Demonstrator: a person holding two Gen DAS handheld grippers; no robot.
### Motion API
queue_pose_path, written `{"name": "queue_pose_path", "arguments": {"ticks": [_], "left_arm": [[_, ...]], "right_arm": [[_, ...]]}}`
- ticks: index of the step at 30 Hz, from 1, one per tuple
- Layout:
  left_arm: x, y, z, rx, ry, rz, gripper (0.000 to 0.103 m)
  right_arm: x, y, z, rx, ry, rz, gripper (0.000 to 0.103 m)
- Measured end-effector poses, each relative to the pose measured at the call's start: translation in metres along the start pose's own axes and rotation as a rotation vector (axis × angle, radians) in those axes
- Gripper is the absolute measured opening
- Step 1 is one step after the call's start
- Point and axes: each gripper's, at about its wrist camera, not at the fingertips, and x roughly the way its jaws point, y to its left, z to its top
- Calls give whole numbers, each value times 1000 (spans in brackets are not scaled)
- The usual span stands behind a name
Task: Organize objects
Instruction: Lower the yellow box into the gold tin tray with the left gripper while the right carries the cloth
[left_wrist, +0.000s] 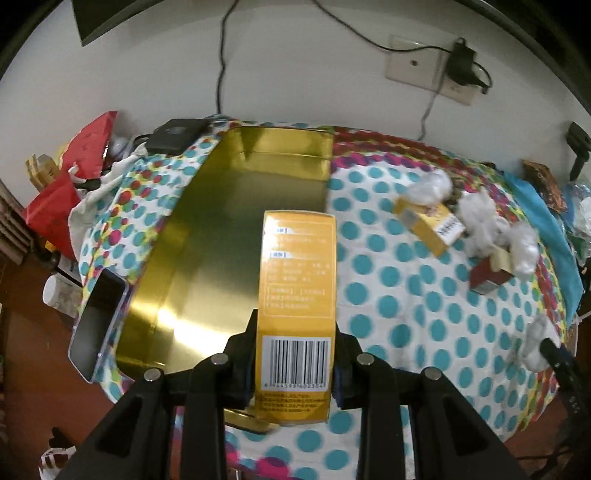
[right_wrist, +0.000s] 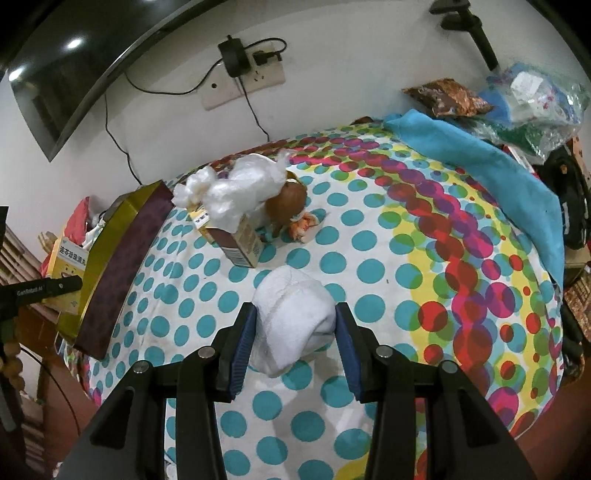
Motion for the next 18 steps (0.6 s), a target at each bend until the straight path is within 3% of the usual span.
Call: {"name": "queue_pose_path", "arguments": {"ticks": [9, 18], "left_arm": [[48, 40, 5, 6, 80, 11, 30], [60, 54, -4, 4, 95, -21, 32]], "right_arm": [[-12, 20, 3, -11, -20, -12, 40], [-12, 68, 6, -103, -3, -2, 40]]}}
